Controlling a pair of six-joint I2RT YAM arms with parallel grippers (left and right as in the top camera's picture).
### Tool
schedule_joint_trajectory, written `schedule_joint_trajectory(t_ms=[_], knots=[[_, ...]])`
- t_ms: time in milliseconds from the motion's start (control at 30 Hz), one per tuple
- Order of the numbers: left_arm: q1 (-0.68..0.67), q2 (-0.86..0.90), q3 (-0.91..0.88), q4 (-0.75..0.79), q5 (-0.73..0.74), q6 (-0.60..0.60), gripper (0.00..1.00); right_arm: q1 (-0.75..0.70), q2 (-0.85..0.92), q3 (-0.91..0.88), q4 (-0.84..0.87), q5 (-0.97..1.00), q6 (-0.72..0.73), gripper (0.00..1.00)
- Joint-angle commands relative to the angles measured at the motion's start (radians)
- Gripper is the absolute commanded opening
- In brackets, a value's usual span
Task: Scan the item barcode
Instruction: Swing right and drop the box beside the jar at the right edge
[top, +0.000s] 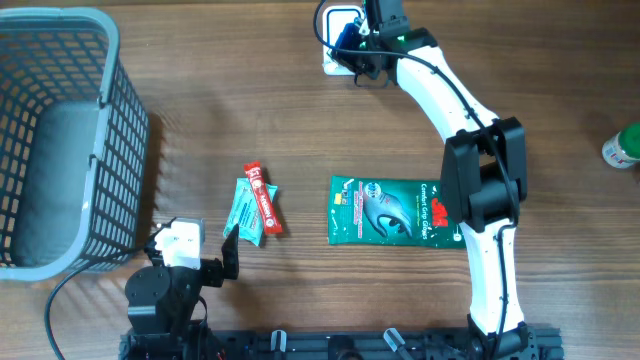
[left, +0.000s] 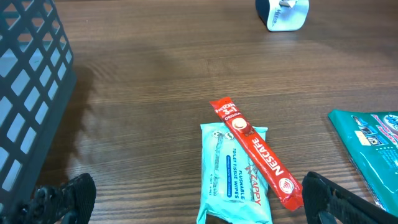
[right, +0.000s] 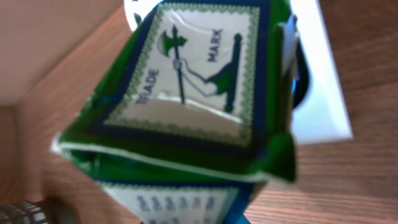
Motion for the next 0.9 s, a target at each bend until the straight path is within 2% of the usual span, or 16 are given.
schedule_joint_trajectory(t_ms=[0, 167, 200, 333, 433, 567, 667, 700, 767, 800, 867], knots=[[0.004, -0.003, -0.007, 0.003, -0.006, -0.010, 1.00, 0.002, 0.008, 0.021, -0.017, 0.019, -0.063, 0.05], [0.004, -0.003, -0.007, 0.003, -0.006, -0.010, 1.00, -0.032, -0.009, 0.106, -0.270, 0.006, -0.238, 0.04], [0.004, -0.003, -0.007, 0.003, -0.006, -0.010, 1.00, -0.064, -0.027, 0.107, -0.347, 0.006, -0.286, 0.05], [0.004, -0.003, -0.007, 0.003, -0.006, -0.010, 1.00, -0.216, -0.043, 0.107, -0.490, 0.002, -0.319, 0.05], [0.003, -0.003, -0.007, 0.003, -0.006, -0.010, 1.00, -0.356, -0.040, 0.106, -0.518, 0.020, -0.379, 0.05], [0.004, -0.003, -0.007, 0.003, -0.006, -0.010, 1.00, -0.569, -0.034, 0.106, -0.524, 0.158, -0.375, 0.07], [0.003, -0.003, -0.007, 0.003, -0.006, -0.010, 1.00, -0.710, -0.014, 0.106, -0.528, 0.183, -0.379, 0.09], [0.004, -0.003, -0.007, 0.003, -0.006, -0.010, 1.00, -0.747, -0.013, 0.106, -0.528, 0.182, -0.398, 0.20], [0.004, -0.003, -0.007, 0.003, -0.006, -0.010, 1.00, -0.804, -0.025, 0.106, -0.546, 0.183, -0.456, 0.77], [0.004, -0.003, -0.007, 0.003, -0.006, -0.010, 1.00, -0.819, -0.032, 0.106, -0.554, 0.183, -0.476, 1.00], [0.004, -0.003, -0.007, 0.003, -0.006, -0.010, 1.00, -0.839, -0.054, 0.106, -0.578, 0.183, -0.507, 0.99]])
